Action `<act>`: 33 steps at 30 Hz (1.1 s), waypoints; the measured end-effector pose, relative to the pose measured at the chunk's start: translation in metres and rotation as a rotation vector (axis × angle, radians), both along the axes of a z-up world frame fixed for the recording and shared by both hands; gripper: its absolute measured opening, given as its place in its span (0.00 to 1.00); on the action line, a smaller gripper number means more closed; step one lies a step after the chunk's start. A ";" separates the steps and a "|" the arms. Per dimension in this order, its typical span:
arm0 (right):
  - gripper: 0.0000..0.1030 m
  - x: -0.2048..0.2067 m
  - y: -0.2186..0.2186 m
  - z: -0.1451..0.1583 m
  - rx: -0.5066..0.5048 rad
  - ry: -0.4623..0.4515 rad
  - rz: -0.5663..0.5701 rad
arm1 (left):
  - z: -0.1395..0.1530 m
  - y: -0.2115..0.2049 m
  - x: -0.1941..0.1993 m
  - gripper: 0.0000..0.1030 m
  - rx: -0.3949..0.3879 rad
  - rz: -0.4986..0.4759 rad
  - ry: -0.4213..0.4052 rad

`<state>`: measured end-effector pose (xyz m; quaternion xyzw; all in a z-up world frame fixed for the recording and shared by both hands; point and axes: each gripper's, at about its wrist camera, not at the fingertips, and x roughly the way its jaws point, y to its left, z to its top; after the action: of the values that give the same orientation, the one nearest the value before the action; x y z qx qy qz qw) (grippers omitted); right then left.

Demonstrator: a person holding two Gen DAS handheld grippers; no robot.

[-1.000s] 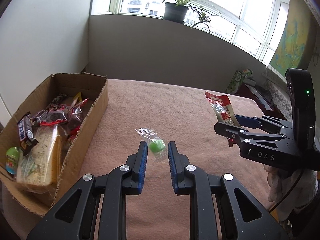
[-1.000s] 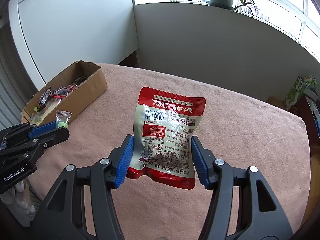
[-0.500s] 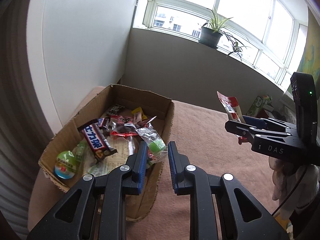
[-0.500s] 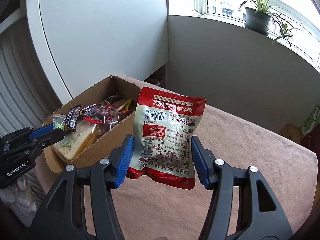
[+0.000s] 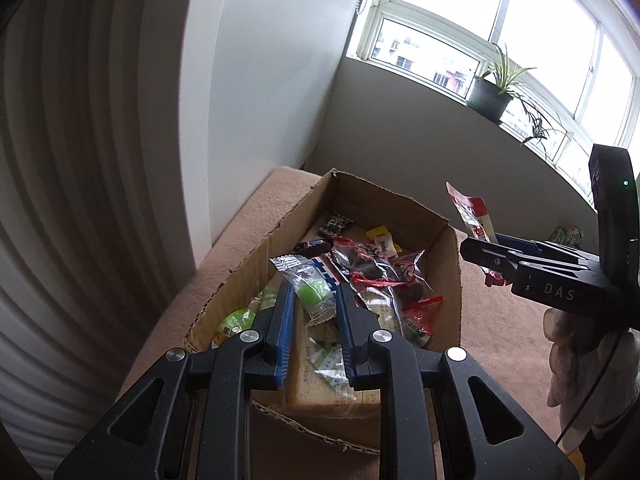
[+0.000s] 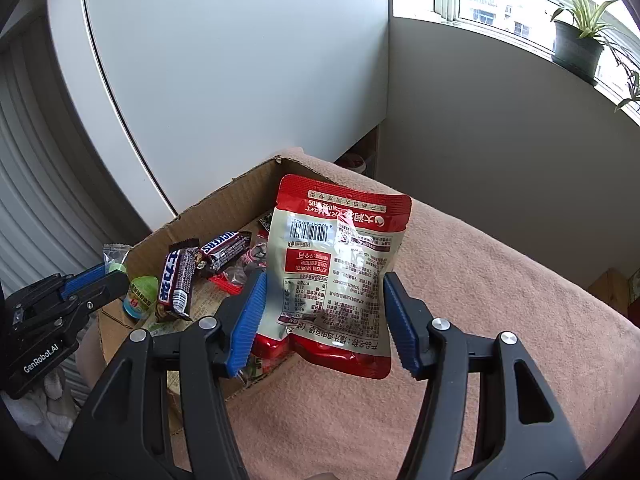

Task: Organize snacks
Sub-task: 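Carry the green candy with the left gripper while the right carries the pouch into the box, then open both grippers and lift them away from the box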

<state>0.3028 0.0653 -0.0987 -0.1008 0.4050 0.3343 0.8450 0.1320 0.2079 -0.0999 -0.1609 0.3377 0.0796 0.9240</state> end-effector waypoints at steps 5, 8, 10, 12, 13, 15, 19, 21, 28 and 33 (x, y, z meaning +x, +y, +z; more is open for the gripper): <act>0.62 -0.001 0.020 -0.007 -0.012 0.013 0.025 | -0.005 0.006 0.005 0.19 -0.011 0.000 0.009; 0.64 0.000 0.026 -0.011 -0.018 0.016 0.027 | -0.007 0.007 0.006 0.19 -0.013 -0.004 0.012; 0.65 0.000 0.028 -0.012 -0.017 0.021 0.029 | -0.007 0.007 0.006 0.20 -0.011 -0.006 0.013; 0.65 0.000 0.029 -0.013 -0.018 0.025 0.033 | -0.007 0.006 0.006 0.20 -0.011 -0.011 0.015; 0.66 0.000 0.030 -0.013 -0.019 0.024 0.035 | -0.007 0.006 0.007 0.20 -0.010 -0.012 0.017; 0.67 -0.001 0.032 -0.013 -0.022 0.020 0.037 | -0.007 0.006 0.007 0.20 -0.007 -0.010 0.019; 0.69 -0.001 0.034 -0.010 -0.019 0.004 0.036 | -0.007 0.007 0.008 0.28 -0.011 -0.003 0.019; 0.69 0.000 0.031 -0.007 -0.016 -0.001 0.032 | -0.006 0.007 0.008 0.38 -0.010 0.000 0.016; 0.86 -0.007 0.019 0.000 -0.003 -0.015 0.028 | 0.000 0.004 0.004 0.54 0.009 0.006 0.000; 0.86 -0.013 0.007 0.005 0.020 -0.019 0.022 | 0.004 0.001 -0.001 0.62 0.027 0.018 -0.007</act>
<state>0.2902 0.0721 -0.0936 -0.0999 0.3925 0.3466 0.8461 0.1306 0.2088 -0.0959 -0.1515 0.3319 0.0921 0.9265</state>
